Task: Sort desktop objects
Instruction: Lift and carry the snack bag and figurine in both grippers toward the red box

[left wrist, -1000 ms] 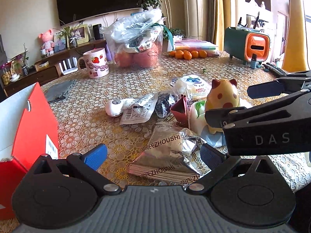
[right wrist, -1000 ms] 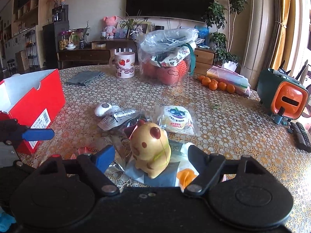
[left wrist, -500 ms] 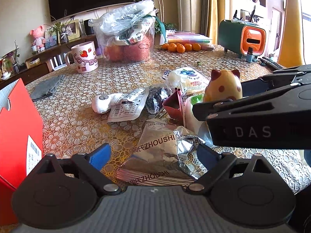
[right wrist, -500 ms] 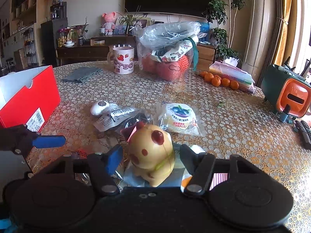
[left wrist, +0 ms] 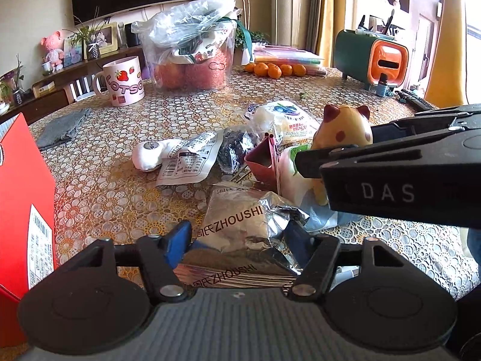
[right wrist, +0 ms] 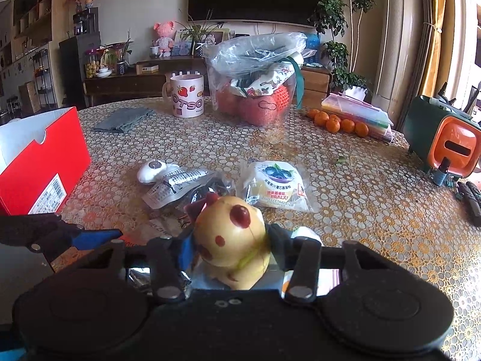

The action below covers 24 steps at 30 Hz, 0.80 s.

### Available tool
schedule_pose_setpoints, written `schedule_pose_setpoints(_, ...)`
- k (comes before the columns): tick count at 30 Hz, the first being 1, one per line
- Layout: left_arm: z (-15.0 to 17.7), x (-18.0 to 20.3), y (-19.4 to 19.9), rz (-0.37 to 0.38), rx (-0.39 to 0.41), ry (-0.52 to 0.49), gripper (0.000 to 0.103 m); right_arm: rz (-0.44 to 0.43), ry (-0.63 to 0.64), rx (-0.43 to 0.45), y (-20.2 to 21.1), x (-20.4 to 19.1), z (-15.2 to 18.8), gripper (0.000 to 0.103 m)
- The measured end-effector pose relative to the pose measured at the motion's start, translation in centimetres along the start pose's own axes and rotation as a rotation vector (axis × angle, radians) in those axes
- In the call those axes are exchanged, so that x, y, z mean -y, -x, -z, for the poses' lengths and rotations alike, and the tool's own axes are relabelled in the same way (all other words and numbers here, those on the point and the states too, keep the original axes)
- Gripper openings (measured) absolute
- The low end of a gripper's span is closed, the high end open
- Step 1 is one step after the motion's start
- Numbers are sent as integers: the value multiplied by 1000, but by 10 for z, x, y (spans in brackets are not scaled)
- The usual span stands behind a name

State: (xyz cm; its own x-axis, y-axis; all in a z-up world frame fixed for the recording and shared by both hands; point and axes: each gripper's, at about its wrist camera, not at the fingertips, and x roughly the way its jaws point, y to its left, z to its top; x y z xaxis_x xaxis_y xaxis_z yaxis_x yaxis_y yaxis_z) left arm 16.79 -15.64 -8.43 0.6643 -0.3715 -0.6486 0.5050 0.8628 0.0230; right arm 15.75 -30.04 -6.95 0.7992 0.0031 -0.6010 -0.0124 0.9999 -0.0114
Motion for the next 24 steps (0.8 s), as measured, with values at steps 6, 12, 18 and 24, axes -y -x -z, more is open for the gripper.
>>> schedule_pose_setpoints(6, -2, 1, 1, -6, -7, -6, 57, 5, 4, 4, 2, -1, -1, 48)
schedule_pose_setpoints(12, -3, -4, 10, -6, -2, 17, 56, 5, -6, 25, 11, 0, -6, 47)
schedule_pose_setpoints(18, -6, -8, 27, -8, 18, 42, 56, -5, -17, 52, 30, 1, -13, 47)
schedule_pose_setpoints(24, -10, -15, 54, -4, 53, 61, 56, -14, -9, 76, 48, -2, -21, 47)
